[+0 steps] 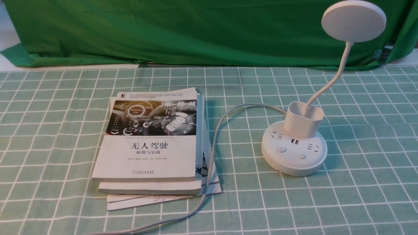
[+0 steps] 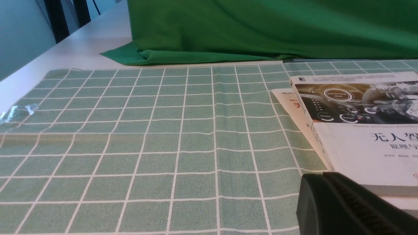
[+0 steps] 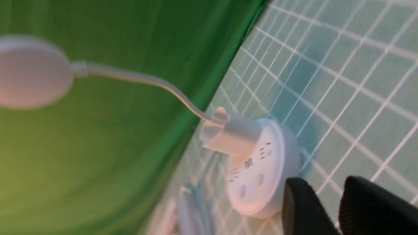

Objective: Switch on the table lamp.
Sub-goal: 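Press the button on the base of the white desk lamp with the right gripper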

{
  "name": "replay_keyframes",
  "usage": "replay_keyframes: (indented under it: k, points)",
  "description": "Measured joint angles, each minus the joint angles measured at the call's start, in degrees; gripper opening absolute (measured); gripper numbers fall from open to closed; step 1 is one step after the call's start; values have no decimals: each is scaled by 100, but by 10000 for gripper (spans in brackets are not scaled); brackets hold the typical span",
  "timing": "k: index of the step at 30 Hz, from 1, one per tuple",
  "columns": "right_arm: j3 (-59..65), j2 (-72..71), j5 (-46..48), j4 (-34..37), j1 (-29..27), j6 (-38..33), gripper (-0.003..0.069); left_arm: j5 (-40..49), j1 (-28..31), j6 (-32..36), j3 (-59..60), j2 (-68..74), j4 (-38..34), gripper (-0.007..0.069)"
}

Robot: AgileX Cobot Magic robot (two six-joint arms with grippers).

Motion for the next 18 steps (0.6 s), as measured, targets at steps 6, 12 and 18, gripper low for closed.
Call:
replay_keyframes:
  k: [6, 12, 18]
  points:
    - [0, 0, -113, 12, 0, -805, 241, -7, 0, 0, 0, 0, 0, 21]
    - [-67, 0, -854, -6, 7, -2368, 174, -14, 0, 0, 0, 0, 0, 21]
    - [-1434, 726, -180, -11, 314, -4327, 29, -14, 0, 0, 0, 0, 0, 21]
